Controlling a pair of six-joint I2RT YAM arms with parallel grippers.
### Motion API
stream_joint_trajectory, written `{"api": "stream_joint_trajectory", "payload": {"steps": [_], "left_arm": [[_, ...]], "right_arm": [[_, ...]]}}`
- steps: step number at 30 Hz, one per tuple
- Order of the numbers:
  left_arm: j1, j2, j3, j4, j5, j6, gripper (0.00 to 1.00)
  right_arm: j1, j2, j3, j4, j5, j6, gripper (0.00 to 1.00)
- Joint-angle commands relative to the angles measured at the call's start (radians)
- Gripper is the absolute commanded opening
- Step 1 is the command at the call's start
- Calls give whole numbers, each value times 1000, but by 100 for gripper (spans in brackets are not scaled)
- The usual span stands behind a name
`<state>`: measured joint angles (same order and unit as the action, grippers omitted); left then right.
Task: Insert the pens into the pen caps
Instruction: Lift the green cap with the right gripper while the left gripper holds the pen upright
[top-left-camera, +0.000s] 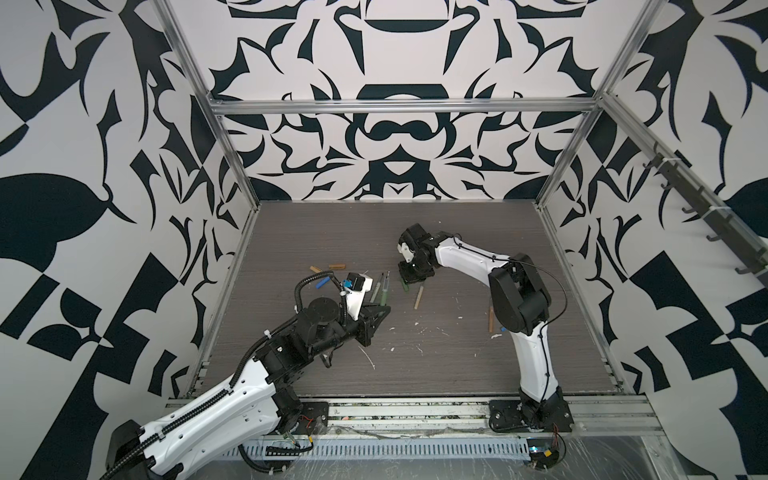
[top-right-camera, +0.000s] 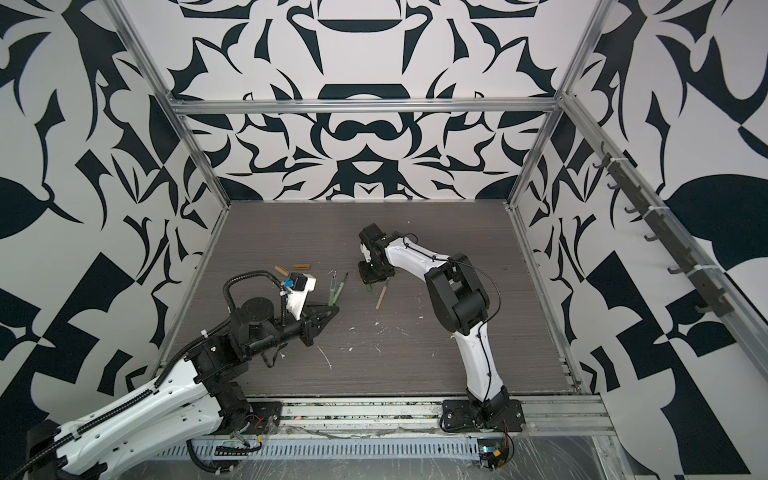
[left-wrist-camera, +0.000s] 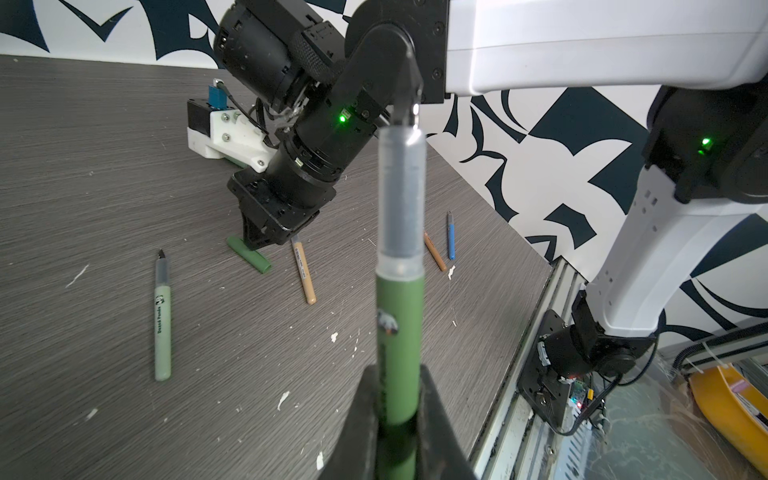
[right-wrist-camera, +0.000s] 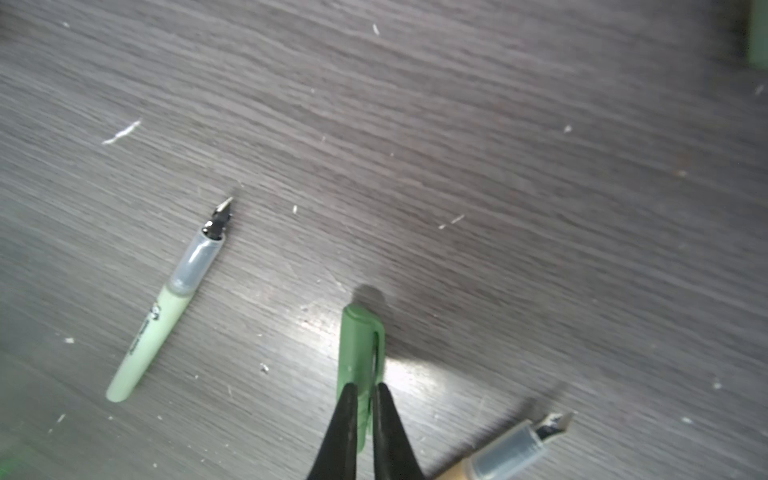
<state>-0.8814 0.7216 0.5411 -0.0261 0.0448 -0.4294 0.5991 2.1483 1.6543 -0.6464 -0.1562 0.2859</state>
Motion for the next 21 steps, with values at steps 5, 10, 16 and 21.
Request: {"api": "stream_joint_trajectory", "payload": {"steps": [5,10,16,21], "left_arm": [[3,-20,-18,18,-4,-9,3],[3,-17,-17,22,0,-10,3],[4,-19,-19,20,0,-9,3],[4,-26,-19,15,-3,-10,3]], "right_arm": [[3,-6,38,-9,-10,1,16],[2,15,43,-9,-4,-2,16],[3,36,42,-5,-27,-3,17],[3,46,47,-4,-24,-1,18]]}}
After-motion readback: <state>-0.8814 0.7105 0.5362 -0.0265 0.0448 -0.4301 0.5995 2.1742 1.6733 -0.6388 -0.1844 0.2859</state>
